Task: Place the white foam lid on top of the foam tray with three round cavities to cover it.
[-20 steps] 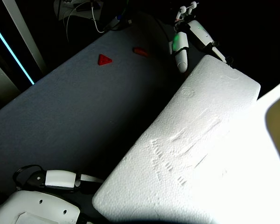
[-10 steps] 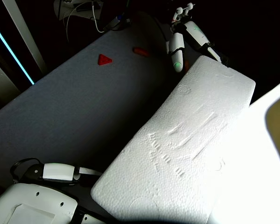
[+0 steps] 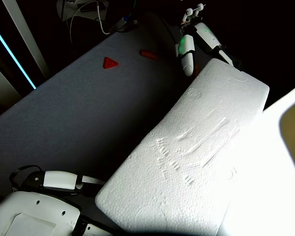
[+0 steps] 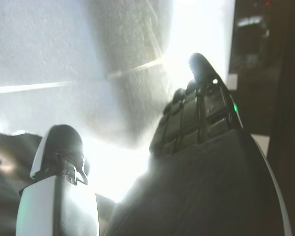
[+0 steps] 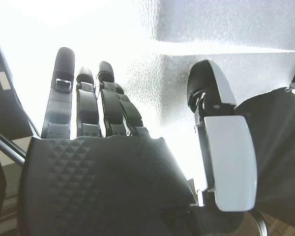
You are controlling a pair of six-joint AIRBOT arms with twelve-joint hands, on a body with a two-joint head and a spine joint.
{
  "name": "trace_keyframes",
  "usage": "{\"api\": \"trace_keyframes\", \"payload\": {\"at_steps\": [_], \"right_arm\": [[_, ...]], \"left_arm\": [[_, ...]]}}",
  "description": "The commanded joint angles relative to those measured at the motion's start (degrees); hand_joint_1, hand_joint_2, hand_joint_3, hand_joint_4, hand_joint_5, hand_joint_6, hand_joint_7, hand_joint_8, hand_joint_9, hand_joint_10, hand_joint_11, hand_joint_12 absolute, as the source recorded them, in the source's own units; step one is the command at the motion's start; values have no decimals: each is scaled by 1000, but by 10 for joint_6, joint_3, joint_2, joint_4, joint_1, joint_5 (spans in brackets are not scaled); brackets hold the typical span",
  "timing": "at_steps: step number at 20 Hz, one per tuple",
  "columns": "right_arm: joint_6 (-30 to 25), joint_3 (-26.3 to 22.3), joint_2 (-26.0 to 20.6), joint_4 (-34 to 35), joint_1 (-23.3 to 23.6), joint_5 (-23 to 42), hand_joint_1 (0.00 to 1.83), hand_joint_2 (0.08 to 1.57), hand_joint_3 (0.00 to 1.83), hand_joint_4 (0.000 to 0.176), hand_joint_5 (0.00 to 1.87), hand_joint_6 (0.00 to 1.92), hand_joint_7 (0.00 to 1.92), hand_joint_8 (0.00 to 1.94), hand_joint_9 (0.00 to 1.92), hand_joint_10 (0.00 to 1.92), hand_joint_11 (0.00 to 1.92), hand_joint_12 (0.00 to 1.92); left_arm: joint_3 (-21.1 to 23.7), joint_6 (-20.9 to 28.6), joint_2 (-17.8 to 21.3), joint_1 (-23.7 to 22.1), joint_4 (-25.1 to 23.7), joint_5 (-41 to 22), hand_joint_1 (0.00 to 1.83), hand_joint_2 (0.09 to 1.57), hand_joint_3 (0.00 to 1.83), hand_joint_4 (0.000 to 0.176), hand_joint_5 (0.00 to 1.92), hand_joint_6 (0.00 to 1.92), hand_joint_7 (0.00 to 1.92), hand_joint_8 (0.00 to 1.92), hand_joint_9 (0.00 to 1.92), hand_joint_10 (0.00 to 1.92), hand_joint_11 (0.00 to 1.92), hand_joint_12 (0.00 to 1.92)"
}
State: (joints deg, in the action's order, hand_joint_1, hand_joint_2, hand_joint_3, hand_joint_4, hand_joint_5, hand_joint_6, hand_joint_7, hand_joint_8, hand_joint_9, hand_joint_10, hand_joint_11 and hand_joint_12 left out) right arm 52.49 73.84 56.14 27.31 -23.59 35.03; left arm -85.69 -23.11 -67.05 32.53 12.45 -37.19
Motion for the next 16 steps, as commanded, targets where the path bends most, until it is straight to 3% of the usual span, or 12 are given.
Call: {"api": "trace_keyframes", "payload": {"at_steps": [1, 5, 6, 9, 11, 12, 16], "right_arm": [[4, -4, 3, -39, -1, 35, 494, 1210, 4, 0, 0, 0, 0, 0, 1, 0, 0, 574], [13, -2, 0, -16, -16, 31, 520, 1230, 0, 0, 0, 0, 0, 0, 31, 11, 0, 855], [13, -3, -3, -12, -20, 31, 510, 1230, 0, 0, 0, 0, 0, 0, 5, 1, 0, 876], [14, -4, -8, -9, -24, 31, 532, 1222, 0, 0, 0, 0, 0, 0, 0, 0, 0, 546], [14, -5, -10, -8, -24, 31, 540, 1226, 1, 0, 0, 0, 0, 0, 0, 0, 0, 431], [15, -5, -11, -8, -24, 31, 556, 1224, 0, 0, 0, 0, 0, 0, 0, 0, 0, 321], [15, -5, -11, -7, -28, 31, 560, 1213, 0, 0, 0, 0, 0, 0, 0, 0, 0, 357]], "left_arm": [[1, -2, -9, -1, -27, -30, 401, 1158, 0, 14, 19, 1, 0, 0, 16, 4, 0, 1085], [5, -2, -6, 4, -27, -35, 407, 1155, 0, 16, 10, 0, 0, 0, 19, 3, 0, 1057], [7, -1, -4, 6, -26, -38, 402, 1158, 0, 1, 10, 1, 0, 0, 5, 4, 0, 1014], [8, 0, -2, 9, -26, -40, 390, 1165, 3, 0, 6, 0, 0, 0, 0, 3, 0, 999], [10, 0, -2, 10, -26, -41, 399, 1166, 3, 0, 8, 1, 0, 0, 0, 1, 0, 996], [9, 0, -3, 10, -26, -40, 402, 1166, 1, 0, 11, 1, 0, 0, 17, 7, 0, 1072], [9, 0, -3, 13, -26, -40, 384, 1156, 0, 8, 15, 2, 0, 0, 16, 3, 0, 1115]]}}
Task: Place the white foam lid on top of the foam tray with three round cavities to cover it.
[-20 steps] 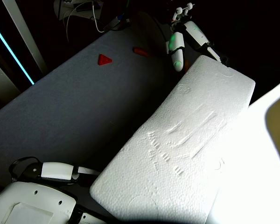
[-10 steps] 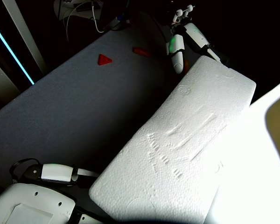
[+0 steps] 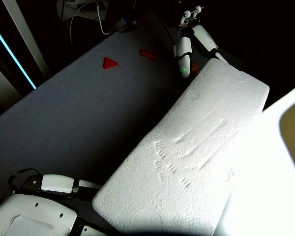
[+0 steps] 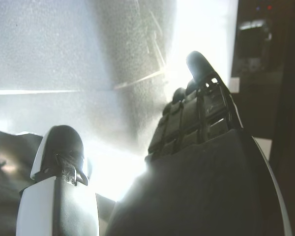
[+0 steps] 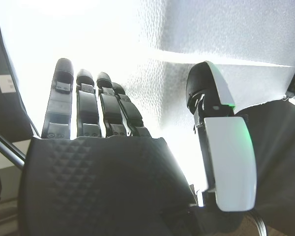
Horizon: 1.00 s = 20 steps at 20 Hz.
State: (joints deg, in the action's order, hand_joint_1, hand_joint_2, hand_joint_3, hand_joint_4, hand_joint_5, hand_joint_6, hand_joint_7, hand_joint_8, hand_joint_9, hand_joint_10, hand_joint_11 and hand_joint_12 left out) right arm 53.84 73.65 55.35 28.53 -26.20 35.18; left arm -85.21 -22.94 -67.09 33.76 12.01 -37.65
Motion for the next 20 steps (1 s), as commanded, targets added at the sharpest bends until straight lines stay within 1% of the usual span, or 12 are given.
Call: {"api": "trace_keyframes", "payload": {"at_steps": [1, 2, 3, 6, 7, 9, 10, 11, 13, 15, 19, 20], "right_arm": [[1, -3, -5, -17, -4, 29, 584, 1218, 0, 0, 0, 0, 0, 0, 0, 0, 0, 440], [1, -3, -6, -17, -6, 29, 566, 1203, 0, 0, 0, 0, 0, 0, 0, 0, 0, 354], [1, -4, -7, -16, -7, 29, 568, 1208, 0, 0, 0, 0, 0, 0, 0, 0, 0, 305], [7, -5, -13, -4, -19, 29, 601, 1209, 0, 0, 0, 0, 0, 0, 0, 0, 0, 42], [8, -6, -15, -1, -23, 29, 602, 1214, 1, 0, 0, 0, 0, 0, 0, 0, 0, 8], [9, -7, -17, 4, -29, 29, 568, 1219, 3, 0, 0, 0, 0, 0, 0, 0, 0, 0], [9, -8, -19, 6, -32, 29, 603, 1230, 6, 0, 0, 0, 0, 0, 0, 0, 0, 0], [11, -10, -22, 7, -34, 29, 557, 1231, 6, 0, 0, 0, 0, 0, 0, 0, 0, 0], [15, -13, -26, 10, -35, 29, 584, 1246, 9, 0, 0, 0, 0, 0, 0, 0, 0, 0], [17, -15, -29, 11, -36, 32, 554, 1257, 10, 0, 0, 0, 0, 0, 0, 0, 0, 0], [22, -23, -42, 11, -36, 38, 576, 1218, 0, 0, 0, 0, 0, 0, 0, 0, 0, 0], [22, -25, -44, 11, -36, 39, 596, 1227, 0, 0, 0, 0, 0, 0, 0, 0, 2, 1]], "left_arm": [[4, -1, -2, 1, -20, -37, 394, 1155, 0, 7, 18, 1, 0, 0, 15, 2, 0, 1082], [4, -1, -1, 1, -20, -37, 383, 1156, 0, 11, 17, 0, 0, 0, 4, 1, 0, 1039], [4, -2, 0, 2, -20, -37, 364, 1159, 1, 4, 19, 0, 0, 0, 0, 0, 0, 963], [6, -2, 4, 7, -19, -39, 380, 1165, 2, 0, 10, 0, 0, 0, 0, 0, 0, 973], [7, -2, 5, 9, -19, -39, 376, 1162, 0, 6, 8, 0, 0, 0, 0, 0, 0, 972], [8, -2, 6, 12, -18, -40, 391, 1167, 3, 0, 4, 0, 0, 0, 0, 0, 0, 913], [9, -2, 7, 14, -17, -40, 395, 1164, 1, 0, 13, 4, 0, 0, 0, 0, 0, 910], [10, -2, 9, 17, -16, -42, 398, 1162, 0, 0, 15, 2, 0, 0, 0, 0, 0, 876], [13, -2, 13, 23, -10, -48, 395, 1163, 0, 0, 14, 1, 0, 0, 0, 0, 0, 868], [15, -2, 17, 27, -8, -51, 401, 1162, 0, 0, 14, 1, 0, 0, 0, 0, 0, 863], [18, -2, 21, 29, -6, -58, 411, 1167, 0, 3, 5, 0, 0, 0, 0, 0, 0, 646], [19, -2, 23, 29, -6, -59, 398, 1159, 0, 3, 3, 0, 0, 0, 0, 0, 0, 663]]}}
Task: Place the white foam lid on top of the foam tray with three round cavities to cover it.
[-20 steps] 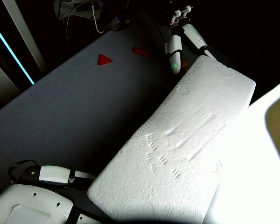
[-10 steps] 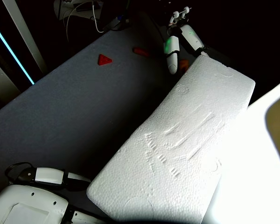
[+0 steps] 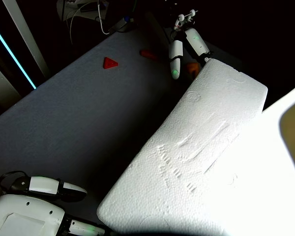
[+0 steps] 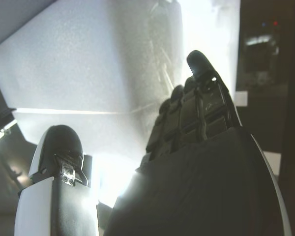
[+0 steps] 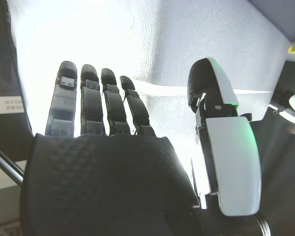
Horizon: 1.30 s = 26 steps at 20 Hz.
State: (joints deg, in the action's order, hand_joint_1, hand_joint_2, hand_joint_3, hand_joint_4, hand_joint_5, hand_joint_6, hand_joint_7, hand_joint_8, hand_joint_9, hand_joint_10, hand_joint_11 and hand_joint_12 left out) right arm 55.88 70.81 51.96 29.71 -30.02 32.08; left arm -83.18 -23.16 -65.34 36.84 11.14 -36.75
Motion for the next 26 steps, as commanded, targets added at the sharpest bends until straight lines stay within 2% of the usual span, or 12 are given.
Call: {"api": "trace_keyframes", "payload": {"at_steps": [1, 4, 7, 10, 14, 15, 16, 19, 21, 23, 24, 26], "right_arm": [[3, 2, -13, -1, 2, 73, 625, 1231, 0, 0, 0, 0, 0, 0, 0, 0, 0, 0], [5, -1, -18, 0, 2, 76, 591, 1246, 3, 0, 0, 0, 0, 0, 0, 0, 6, 3], [7, -7, -26, 0, 2, 82, 558, 1240, 1, 0, 0, 0, 0, 0, 0, 0, 1, 1], [8, -12, -32, 0, 2, 91, 588, 1233, 0, 0, 0, 0, 0, 0, 0, 0, 5, 4], [9, -22, -41, -6, 2, 110, 532, 1234, 2, 0, 0, 0, 0, 0, 0, 0, 55, 27], [9, -24, -41, -9, 3, 113, 521, 1265, 0, 0, 0, 0, 0, 0, 0, 0, 10, 304], [9, -26, -43, -11, 4, 116, 521, 1247, 0, 0, 0, 0, 0, 0, 0, 0, 1, 437], [9, -34, -46, -22, 7, 127, 537, 1235, 0, 0, 0, 0, 0, 0, 0, 0, 0, 691], [9, -35, -47, -26, 9, 129, 550, 1238, 0, 0, 0, 0, 0, 0, 0, 0, 0, 701], [9, -36, -47, -29, 10, 130, 554, 1241, 1, 0, 0, 0, 0, 0, 0, 0, 0, 695], [9, -36, -47, -29, 10, 130, 572, 1242, 1, 0, 0, 0, 0, 0, 0, 0, 0, 650], [9, -36, -47, -28, 10, 130, 570, 1240, 0, 0, 0, 0, 0, 0, 0, 0, 0, 624]], "left_arm": [[0, 0, 7, -1, 3, -71, 399, 1164, 2, 0, 0, 0, 0, 0, 0, 0, 0, 665], [5, -2, 17, -1, 3, -78, 422, 1188, 3, 0, 0, 0, 0, 0, 0, 0, 0, 489], [10, -8, 27, 0, 5, -84, 413, 1197, 0, 0, 6, 1, 0, 0, 0, 0, 0, 639], [15, -12, 37, 2, 9, -93, 428, 1194, 0, 0, 7, 0, 0, 0, 0, 0, 0, 499], [24, -13, 46, 1, 8, -115, 425, 1196, 1, 0, 21, 3, 0, 0, 0, 0, 0, 595], [26, -13, 47, 1, 7, -119, 452, 1198, 0, 0, 33, 3, 0, 0, 0, 0, 0, 677], [27, -13, 48, 1, 7, -122, 449, 1186, 0, 0, 41, 3, 0, 0, 0, 0, 0, 755], [34, -13, 53, 1, 4, -135, 411, 1159, 0, 0, 61, 4, 0, 0, 37, 12, 0, 993], [35, -13, 54, -1, 0, -136, 399, 1143, 0, 15, 54, 2, 0, 0, 27, 6, 0, 1033], [35, -11, 52, -4, -6, -134, 428, 1140, 0, 13, 58, 3, 0, 0, 30, 7, 0, 1027], [35, -10, 50, -5, -10, -130, 410, 1145, 0, 24, 39, 1, 0, 0, 13, 1, 0, 1027], [34, -7, 46, -6, -15, -126, 431, 1161, 1, 20, 46, 1, 0, 0, 0, 0, 0, 906]]}}
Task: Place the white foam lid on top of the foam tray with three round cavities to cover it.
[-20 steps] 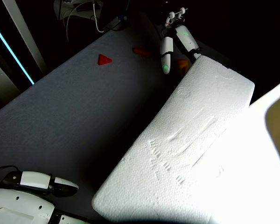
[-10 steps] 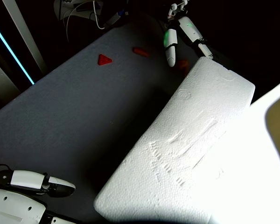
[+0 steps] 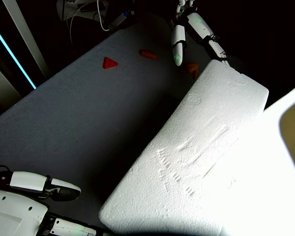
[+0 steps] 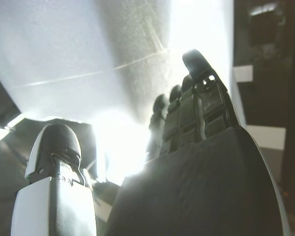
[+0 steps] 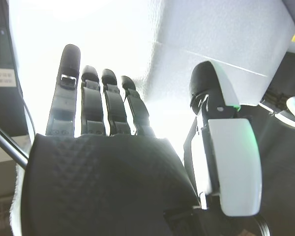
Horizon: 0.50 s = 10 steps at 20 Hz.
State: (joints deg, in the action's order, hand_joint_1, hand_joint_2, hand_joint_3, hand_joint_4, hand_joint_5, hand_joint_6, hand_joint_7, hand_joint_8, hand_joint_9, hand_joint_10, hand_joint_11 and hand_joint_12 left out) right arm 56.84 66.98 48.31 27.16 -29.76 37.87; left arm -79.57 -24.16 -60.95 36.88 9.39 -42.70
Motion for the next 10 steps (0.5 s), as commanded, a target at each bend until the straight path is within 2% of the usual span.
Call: {"api": "trace_keyframes", "payload": {"at_steps": [1, 2, 3, 5, 6, 7, 10], "right_arm": [[-1, 2, -11, -1, 6, 72, 538, 1240, 0, 0, 0, 0, 0, 0, 0, 0, 0, 621], [-1, 2, -11, 2, 4, 72, 542, 1237, 0, 0, 0, 0, 0, 0, 0, 0, 0, 702], [-1, 2, -12, 5, 0, 72, 532, 1235, 0, 0, 0, 0, 0, 0, 0, 0, 0, 752], [-1, 0, -15, 8, -4, 73, 546, 1240, 0, 0, 0, 0, 0, 0, 0, 0, 0, 714], [-1, -4, -20, 8, -7, 77, 559, 1242, 0, 0, 0, 0, 0, 0, 0, 0, 0, 616], [-1, -8, -25, 10, -12, 83, 569, 1253, 1, 0, 0, 0, 0, 0, 0, 0, 0, 454], [-1, -25, -45, 16, -32, 99, 532, 1264, 1, 0, 0, 0, 0, 0, 0, 0, 0, 478]], "left_arm": [[-3, 3, 1, -5, 3, -65, 438, 1162, 1, 16, 57, 2, 0, 0, 0, 0, 0, 786], [-4, 4, 1, -3, 5, -65, 452, 1172, 1, 0, 47, 4, 0, 0, 0, 0, 0, 678], [-3, 4, 2, 2, 10, -68, 462, 1175, 1, 0, 46, 2, 0, 0, 0, 0, 0, 620], [-1, 4, 9, 13, 21, -77, 453, 1184, 4, 0, 38, 2, 0, 0, 0, 0, 0, 614], [2, 3, 14, 17, 25, -82, 443, 1186, 1, 0, 39, 1, 0, 0, 0, 0, 0, 677], [5, 3, 18, 21, 27, -87, 418, 1169, 0, 0, 49, 3, 0, 0, 10, 2, 0, 905], [14, 3, 28, 29, 28, -99, 416, 1157, 0, 6, 55, 1, 0, 0, 28, 6, 0, 994]]}}
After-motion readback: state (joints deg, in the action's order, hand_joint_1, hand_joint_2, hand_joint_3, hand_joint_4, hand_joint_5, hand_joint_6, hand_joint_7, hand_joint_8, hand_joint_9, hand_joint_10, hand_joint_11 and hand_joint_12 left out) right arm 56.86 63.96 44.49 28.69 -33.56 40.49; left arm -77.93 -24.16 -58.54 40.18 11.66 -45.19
